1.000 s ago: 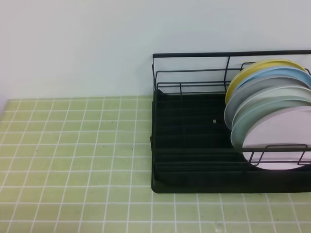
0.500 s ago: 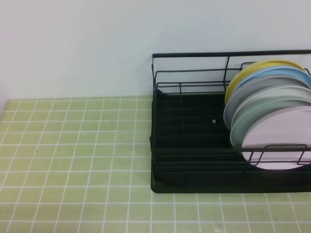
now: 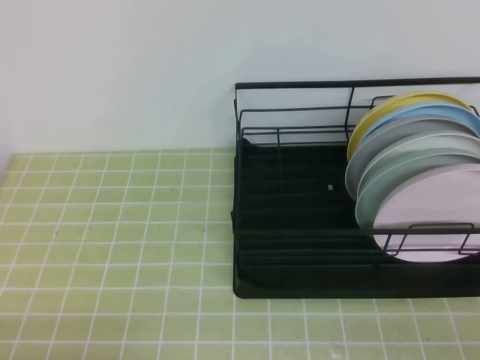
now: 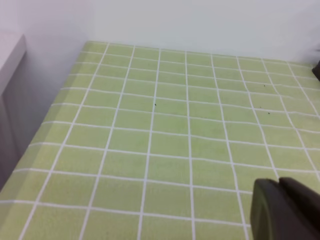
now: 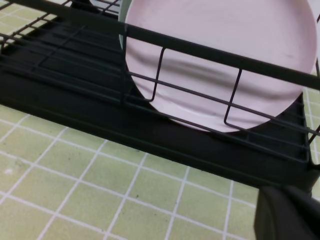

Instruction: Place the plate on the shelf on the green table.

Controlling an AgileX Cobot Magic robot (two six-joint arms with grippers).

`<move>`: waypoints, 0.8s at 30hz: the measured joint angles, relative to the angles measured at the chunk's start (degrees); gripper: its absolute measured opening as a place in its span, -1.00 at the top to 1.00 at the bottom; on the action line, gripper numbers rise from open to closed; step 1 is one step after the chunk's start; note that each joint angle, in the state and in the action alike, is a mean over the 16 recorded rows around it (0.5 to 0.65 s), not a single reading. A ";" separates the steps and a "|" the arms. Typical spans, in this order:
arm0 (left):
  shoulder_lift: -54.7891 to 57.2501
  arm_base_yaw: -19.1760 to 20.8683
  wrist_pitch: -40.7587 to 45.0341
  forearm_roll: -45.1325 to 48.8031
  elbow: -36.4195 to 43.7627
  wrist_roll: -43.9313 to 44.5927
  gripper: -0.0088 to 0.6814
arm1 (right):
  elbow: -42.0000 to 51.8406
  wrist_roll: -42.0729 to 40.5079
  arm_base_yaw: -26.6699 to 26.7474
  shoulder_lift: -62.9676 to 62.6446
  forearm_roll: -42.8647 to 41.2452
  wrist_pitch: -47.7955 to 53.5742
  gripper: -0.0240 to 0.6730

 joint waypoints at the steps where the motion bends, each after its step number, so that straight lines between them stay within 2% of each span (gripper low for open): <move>1: 0.00 0.00 0.00 0.00 0.00 0.00 0.98 | 0.00 0.00 0.00 0.00 0.00 -0.01 0.94; 24: 0.09 0.00 0.00 0.00 0.00 0.02 0.98 | -0.08 0.00 0.00 0.07 0.03 -0.13 0.94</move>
